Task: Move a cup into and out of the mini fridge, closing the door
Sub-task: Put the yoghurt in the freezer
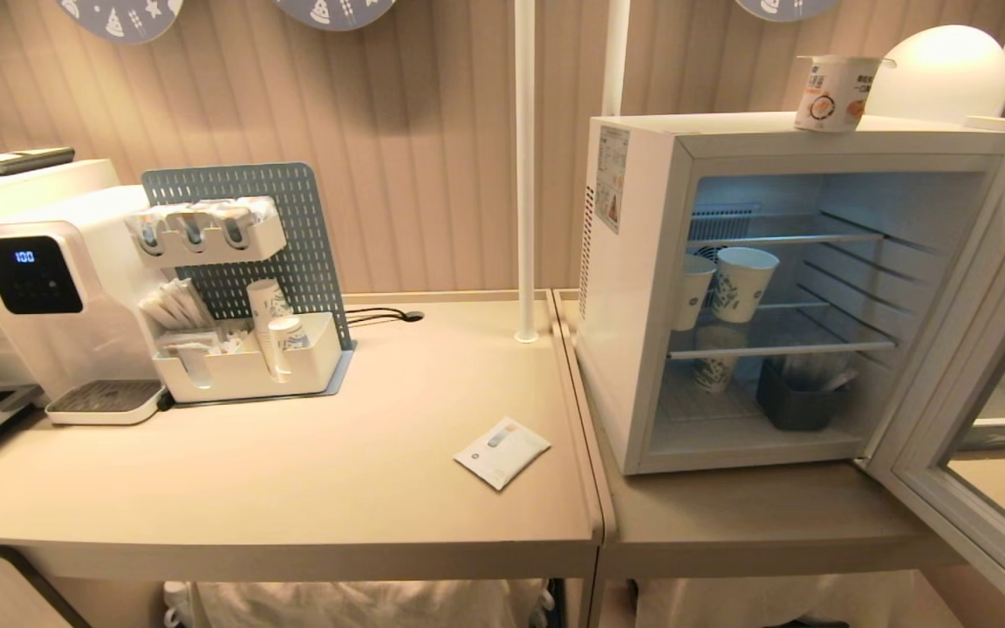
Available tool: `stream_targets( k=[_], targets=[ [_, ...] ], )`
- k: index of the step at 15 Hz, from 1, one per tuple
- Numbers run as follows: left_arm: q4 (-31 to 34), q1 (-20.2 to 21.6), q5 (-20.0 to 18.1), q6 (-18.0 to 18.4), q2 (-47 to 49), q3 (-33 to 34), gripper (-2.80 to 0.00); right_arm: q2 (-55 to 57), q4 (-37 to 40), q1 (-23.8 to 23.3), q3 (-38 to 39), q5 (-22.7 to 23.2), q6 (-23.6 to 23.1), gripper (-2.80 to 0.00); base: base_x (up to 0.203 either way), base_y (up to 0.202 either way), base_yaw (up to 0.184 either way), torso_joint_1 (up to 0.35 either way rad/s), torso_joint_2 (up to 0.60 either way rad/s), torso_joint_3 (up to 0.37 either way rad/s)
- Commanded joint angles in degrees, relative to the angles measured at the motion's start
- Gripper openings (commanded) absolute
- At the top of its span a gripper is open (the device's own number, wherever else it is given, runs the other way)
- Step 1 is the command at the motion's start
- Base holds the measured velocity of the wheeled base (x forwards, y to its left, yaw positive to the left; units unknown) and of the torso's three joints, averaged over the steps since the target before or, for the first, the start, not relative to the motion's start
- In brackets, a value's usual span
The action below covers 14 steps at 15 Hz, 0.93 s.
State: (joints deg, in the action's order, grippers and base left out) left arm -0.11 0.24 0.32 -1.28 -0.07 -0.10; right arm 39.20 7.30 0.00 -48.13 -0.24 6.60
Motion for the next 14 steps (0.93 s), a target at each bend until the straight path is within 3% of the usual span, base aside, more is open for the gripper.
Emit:
stream_targets(
  k=[1, 2, 3, 6, 9, 14],
  targets=[
    [-0.07, 0.02, 0.03, -0.04, 0.07, 0.01, -2.80, 15.95, 0.54, 0.10, -8.91, 2.18, -0.61, -2.80, 0.000, 0.000, 0.000, 0.000, 0.00, 0.000],
    [-0.07, 0.02, 0.03, -0.04, 0.12, 0.01, -2.80, 20.41, 0.92, 0.13, -13.14, 2.84, -0.90, -2.80, 0.000, 0.000, 0.000, 0.000, 0.00, 0.000],
    [-0.07, -0.06, 0.03, -0.04, 0.07, 0.01, -2.80, 25.13, 1.33, 0.17, -17.96, 3.30, -1.11, 0.00, 0.000, 0.000, 0.000, 0.000, 0.00, 0.000],
    [-0.17, 0.02, 0.03, -0.11, 0.08, 0.10, -2.80, 38.94, 2.65, 1.37, -32.44, 5.53, -1.15, 0.00, 0.000, 0.000, 0.000, 0.000, 0.00, 0.000],
    [-0.24, 0.02, 0.03, -0.13, 0.16, 0.10, -2.80, 48.89, 5.95, 5.58, -44.99, 7.56, -0.84, 0.00, 0.000, 0.000, 0.000, 0.000, 0.00, 0.000],
    [-0.24, 0.02, 0.03, -0.21, 0.16, 0.10, -2.80, 59.03, 8.68, 7.78, -56.04, 8.00, 0.67, 0.00, 0.000, 0.000, 0.000, 0.000, 0.00, 0.000]
  ],
)
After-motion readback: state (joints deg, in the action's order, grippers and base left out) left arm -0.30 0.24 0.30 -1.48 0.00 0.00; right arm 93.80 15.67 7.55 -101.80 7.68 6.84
